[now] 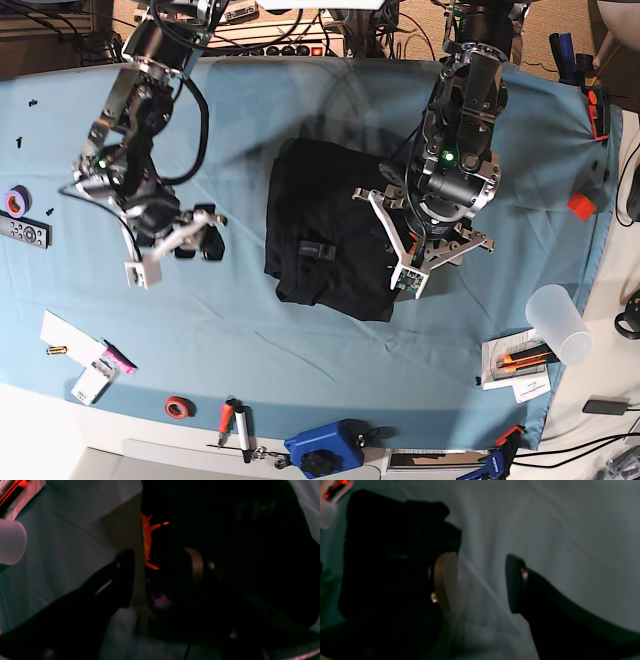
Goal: Layout the t-shirt on the table in an organized manner, then fold the t-shirt properly
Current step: 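Grasp the bundle edge with the right gripper and flip it over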
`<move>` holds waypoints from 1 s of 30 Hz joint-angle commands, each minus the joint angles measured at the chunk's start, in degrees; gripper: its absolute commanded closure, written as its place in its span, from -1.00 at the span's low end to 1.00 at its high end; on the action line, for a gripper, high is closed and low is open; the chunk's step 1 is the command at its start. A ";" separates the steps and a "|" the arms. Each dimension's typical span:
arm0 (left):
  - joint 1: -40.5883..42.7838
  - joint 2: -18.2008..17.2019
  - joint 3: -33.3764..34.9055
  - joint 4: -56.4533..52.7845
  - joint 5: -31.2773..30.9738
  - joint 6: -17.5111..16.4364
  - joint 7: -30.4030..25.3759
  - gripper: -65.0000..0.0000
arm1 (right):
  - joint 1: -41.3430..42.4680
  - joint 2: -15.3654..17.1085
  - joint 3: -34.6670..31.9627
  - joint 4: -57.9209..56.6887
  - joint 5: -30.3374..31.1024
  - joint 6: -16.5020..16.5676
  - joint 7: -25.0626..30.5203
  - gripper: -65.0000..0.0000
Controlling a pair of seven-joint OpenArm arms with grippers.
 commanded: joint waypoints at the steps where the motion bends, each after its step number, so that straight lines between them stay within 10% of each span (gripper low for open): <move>1: -0.96 0.28 0.00 1.03 0.26 0.20 -1.07 0.04 | 0.37 0.07 -0.09 -0.48 1.97 0.50 0.92 0.06; 13: -0.81 0.28 0.00 1.03 0.26 0.17 -1.05 0.04 | 0.85 -0.63 -0.35 -20.37 24.37 10.32 0.17 0.06; 30: -0.76 0.28 0.00 1.01 -1.42 0.17 -1.36 0.04 | 10.01 -2.34 -10.38 -36.65 21.70 12.72 1.84 0.10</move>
